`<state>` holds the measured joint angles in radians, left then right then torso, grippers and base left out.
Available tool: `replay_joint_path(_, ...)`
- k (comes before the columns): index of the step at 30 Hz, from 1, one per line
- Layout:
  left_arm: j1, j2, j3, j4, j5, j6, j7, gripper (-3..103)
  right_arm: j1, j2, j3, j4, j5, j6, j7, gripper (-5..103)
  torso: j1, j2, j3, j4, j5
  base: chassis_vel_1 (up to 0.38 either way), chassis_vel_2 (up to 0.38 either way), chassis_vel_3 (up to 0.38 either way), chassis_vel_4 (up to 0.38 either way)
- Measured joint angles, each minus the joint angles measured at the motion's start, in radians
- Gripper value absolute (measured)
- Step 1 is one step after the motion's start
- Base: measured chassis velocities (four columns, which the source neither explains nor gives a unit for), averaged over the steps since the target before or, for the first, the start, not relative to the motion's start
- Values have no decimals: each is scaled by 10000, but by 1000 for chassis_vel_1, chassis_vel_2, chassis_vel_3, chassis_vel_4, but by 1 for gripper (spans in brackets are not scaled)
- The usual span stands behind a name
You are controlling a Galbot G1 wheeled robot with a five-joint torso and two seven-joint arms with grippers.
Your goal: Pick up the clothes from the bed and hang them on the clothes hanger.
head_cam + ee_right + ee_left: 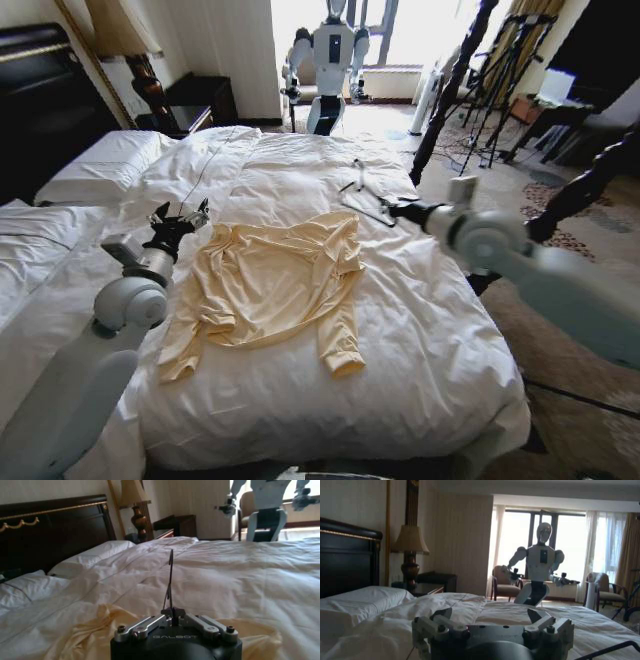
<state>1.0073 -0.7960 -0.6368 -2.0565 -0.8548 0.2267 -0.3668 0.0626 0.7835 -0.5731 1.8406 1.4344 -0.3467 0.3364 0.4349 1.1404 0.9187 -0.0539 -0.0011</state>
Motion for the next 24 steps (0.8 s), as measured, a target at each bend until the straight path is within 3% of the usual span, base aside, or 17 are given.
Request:
replay_joint_path(1,5,-17,-3,62,57,-11,-7,100,-36,530,-241,-132,8,111,9,0,0,0,0,-4,2,0,0,0,0)
replay_joint_path(2,5,-17,-3,62,57,-11,-7,100,-36,530,-241,-132,8,111,9,0,0,0,0,-4,2,0,0,0,0)
replay_joint_path(4,4,-100,7,233,181,-23,-8,100,-155,1678,-700,-260,198,228,93,0,1,0,0,-1,2,0,0,0,0)
replay_joint_path(8,-2,-231,26,385,298,-47,-10,100,-252,2405,-1060,-766,365,164,-69,0,-2,0,-2,-1,-1,0,0,0,0)
replay_joint_path(15,-75,-424,102,620,450,-107,81,100,-738,2944,-1070,-2231,896,-88,-427,0,-1,0,-2,-8,4,0,0,0,0)
replay_joint_path(20,-221,-526,300,703,379,-150,186,100,-1060,3326,-804,-4213,180,-202,-819,0,-2,0,-2,-6,6,0,0,0,0)
replay_joint_path(24,-314,-579,386,674,252,-110,192,100,-1067,3523,-630,-4971,-505,-233,-576,-2,-1,0,-1,-7,9,0,0,0,0)
